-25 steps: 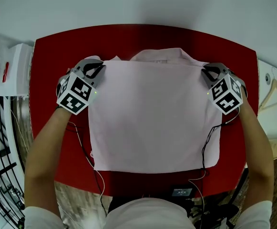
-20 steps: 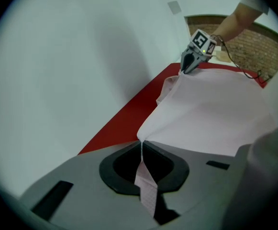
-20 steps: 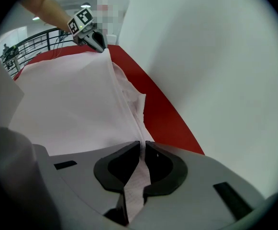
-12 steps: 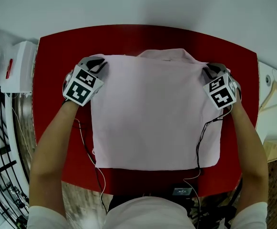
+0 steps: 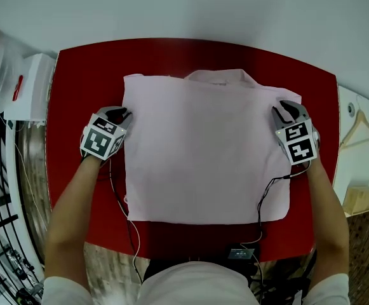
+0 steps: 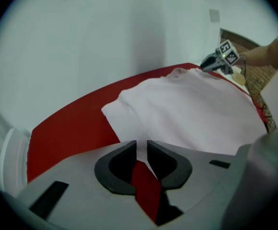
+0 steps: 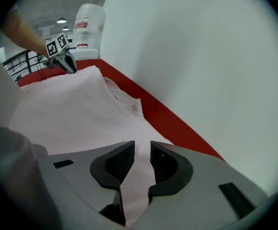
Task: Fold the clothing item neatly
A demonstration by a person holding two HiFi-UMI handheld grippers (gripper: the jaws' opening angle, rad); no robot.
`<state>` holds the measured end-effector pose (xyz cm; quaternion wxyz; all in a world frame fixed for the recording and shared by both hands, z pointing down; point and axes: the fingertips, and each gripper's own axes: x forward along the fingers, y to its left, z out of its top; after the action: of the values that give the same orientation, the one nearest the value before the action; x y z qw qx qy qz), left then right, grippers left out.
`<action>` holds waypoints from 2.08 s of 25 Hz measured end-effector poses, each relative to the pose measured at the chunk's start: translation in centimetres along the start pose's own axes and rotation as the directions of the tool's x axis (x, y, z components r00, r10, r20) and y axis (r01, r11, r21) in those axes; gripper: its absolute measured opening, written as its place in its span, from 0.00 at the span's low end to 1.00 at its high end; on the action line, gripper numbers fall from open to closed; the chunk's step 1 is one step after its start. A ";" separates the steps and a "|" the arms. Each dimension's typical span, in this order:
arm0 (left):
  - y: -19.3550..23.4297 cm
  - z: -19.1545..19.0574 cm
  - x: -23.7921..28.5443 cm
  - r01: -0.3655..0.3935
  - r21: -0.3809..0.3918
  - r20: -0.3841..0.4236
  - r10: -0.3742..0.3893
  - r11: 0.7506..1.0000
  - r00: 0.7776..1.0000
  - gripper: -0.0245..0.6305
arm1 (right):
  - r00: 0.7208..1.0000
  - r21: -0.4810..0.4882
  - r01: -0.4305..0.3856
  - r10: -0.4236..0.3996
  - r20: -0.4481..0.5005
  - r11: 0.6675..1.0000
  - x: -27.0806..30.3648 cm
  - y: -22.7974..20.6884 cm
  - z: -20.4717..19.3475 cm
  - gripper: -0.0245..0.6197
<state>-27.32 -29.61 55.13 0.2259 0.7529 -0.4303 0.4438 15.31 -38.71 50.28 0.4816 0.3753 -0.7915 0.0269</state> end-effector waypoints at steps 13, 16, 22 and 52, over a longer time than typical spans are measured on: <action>2.9 -1.4 0.1 -0.109 -0.019 -0.035 0.108 0.994 0.994 0.11 | 0.994 0.117 0.011 0.002 -0.106 0.993 0.9 -0.1 -4.7 0.20; 2.1 -0.9 -1.4 -0.097 -0.051 0.020 0.099 0.994 0.995 0.11 | 0.997 0.107 0.017 -0.009 -0.077 0.994 -0.6 0.1 -4.1 0.20; -2.0 -1.9 -4.4 -0.035 -0.040 0.077 0.038 0.999 0.996 0.11 | 0.997 0.103 -0.013 0.020 -0.070 0.995 -3.0 2.3 -5.1 0.20; -15.1 -11.8 -9.7 0.109 -0.086 0.027 -0.107 0.990 0.994 0.10 | 0.994 0.256 -0.071 0.090 -0.065 0.964 -12.8 10.7 -13.9 0.12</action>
<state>-22.36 -8.75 53.31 0.2774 0.7695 -0.4102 0.4034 22.26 -18.19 51.09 0.4581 0.4000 -0.7771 0.1618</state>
